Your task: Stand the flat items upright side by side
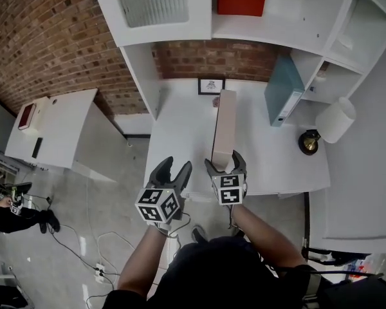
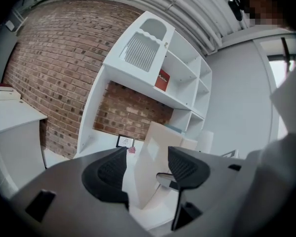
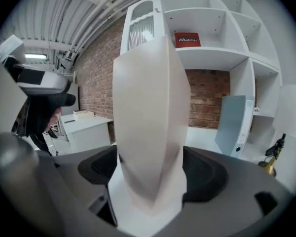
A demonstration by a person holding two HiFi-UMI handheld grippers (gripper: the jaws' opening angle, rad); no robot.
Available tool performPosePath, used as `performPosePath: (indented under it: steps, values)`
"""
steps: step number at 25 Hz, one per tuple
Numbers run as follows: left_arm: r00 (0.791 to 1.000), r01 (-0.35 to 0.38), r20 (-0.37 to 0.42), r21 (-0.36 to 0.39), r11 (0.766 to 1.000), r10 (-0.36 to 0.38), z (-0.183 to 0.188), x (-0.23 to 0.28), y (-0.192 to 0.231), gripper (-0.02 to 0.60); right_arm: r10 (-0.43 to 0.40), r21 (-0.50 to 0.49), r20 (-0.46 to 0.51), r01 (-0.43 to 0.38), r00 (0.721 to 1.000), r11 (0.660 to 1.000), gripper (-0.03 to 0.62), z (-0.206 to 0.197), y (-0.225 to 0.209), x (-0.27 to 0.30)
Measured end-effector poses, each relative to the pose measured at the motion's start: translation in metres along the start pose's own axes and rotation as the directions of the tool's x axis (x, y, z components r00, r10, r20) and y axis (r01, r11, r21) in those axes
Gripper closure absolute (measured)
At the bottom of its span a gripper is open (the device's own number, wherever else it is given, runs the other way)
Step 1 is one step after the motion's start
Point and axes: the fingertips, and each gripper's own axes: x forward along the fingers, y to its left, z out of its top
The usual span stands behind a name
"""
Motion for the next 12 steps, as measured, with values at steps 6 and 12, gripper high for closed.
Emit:
performPosePath:
  steps: [6, 12]
  values:
    - [1.0, 0.008, 0.008, -0.044, 0.999, -0.008, 0.006, -0.008, 0.03, 0.324, -0.032, -0.029, -0.04, 0.031, 0.999, 0.999, 0.257, -0.006, -0.012, -0.001]
    - [1.0, 0.029, 0.003, -0.082, 0.996, -0.029, 0.006, 0.017, 0.036, 0.324, -0.126, -0.036, -0.05, 0.124, 0.991, 0.992, 0.269, 0.001, -0.074, -0.003]
